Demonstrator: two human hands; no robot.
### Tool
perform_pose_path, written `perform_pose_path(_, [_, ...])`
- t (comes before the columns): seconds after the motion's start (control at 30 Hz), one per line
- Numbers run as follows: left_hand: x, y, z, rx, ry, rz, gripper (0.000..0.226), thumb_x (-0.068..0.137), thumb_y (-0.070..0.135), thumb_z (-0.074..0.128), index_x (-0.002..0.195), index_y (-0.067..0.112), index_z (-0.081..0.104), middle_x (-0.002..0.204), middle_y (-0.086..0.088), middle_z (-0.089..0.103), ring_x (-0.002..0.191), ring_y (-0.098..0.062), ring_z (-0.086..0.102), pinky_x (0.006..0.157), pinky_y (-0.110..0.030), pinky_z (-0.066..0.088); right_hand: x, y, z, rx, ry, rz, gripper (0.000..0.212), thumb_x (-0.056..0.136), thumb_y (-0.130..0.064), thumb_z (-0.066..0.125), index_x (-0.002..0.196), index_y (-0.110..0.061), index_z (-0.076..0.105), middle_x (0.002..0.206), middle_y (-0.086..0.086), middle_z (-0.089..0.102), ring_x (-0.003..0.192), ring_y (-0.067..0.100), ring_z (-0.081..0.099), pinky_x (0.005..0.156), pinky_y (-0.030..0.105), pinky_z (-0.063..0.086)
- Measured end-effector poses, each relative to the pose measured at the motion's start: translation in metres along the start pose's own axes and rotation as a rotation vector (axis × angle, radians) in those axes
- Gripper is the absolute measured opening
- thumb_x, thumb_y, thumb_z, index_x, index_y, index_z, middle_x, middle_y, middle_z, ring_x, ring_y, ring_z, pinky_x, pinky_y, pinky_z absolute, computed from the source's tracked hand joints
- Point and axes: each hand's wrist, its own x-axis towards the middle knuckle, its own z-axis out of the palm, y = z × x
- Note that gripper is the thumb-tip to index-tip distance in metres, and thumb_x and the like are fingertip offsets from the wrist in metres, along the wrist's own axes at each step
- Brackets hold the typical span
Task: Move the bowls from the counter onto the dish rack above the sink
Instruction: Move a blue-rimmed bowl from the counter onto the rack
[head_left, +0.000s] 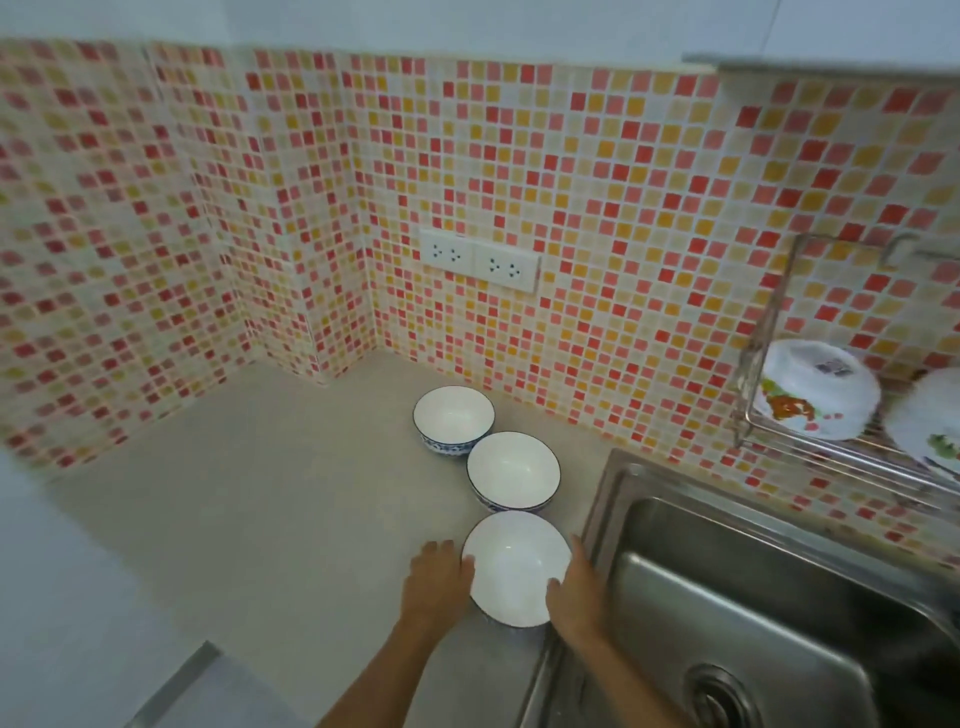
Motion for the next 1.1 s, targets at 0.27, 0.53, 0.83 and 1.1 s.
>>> perform_pose_path(0.27, [-0.005, -0.002, 0.001, -0.449, -0.141, 0.058, 0.033, 0.101, 0.02, 0.031, 0.118, 0.005, 0.054, 0.12, -0.013, 0.061, 0.105, -0.026, 0.056, 0.087, -0.028, 0.042, 0.004, 0.001, 0.014, 0.194, 0.097, 0.173, 0.056, 0.079, 0.009, 0.042, 0.131, -0.01, 0.052, 0.121, 0.018, 0.062, 0.107, 0.036, 0.057, 0.089, 0.037, 0.049])
perform_pose_path(0.53, [-0.015, 0.026, -0.009, -0.737, -0.216, -0.03, 0.019, 0.097, 0.025, 0.042, 0.105, 0.01, 0.051, 0.106, -0.01, 0.062, 0.097, -0.026, 0.057, 0.084, -0.035, 0.047, -0.013, 0.0, -0.017, 0.425, 0.156, 0.206, 0.042, 0.084, 0.011, 0.043, 0.12, -0.001, 0.059, 0.11, 0.016, 0.064, 0.092, 0.026, 0.056, 0.073, 0.03, 0.048])
perform_pose_path(0.83, [-0.041, 0.128, -0.052, -1.2, -0.319, 0.012, 0.029, 0.096, 0.027, 0.045, 0.124, 0.023, 0.042, 0.118, -0.004, 0.054, 0.103, -0.025, 0.054, 0.062, -0.031, 0.047, -0.043, -0.021, -0.116, 0.449, 0.279, 0.074, 0.036, 0.088, -0.003, 0.047, 0.118, -0.018, 0.06, 0.099, -0.003, 0.063, 0.092, 0.021, 0.059, 0.078, 0.037, 0.052])
perform_pose_path(1.1, [-0.08, 0.219, -0.087, -1.294, -0.305, 0.331, 0.024, 0.096, 0.05, 0.038, 0.118, 0.046, 0.047, 0.121, 0.007, 0.058, 0.11, -0.019, 0.056, 0.095, -0.048, 0.05, -0.066, -0.021, -0.26, 0.475, 0.599, -0.222, 0.046, 0.096, -0.055, 0.038, 0.094, -0.023, 0.07, 0.092, -0.003, 0.072, 0.086, 0.014, 0.066, 0.075, 0.033, 0.052])
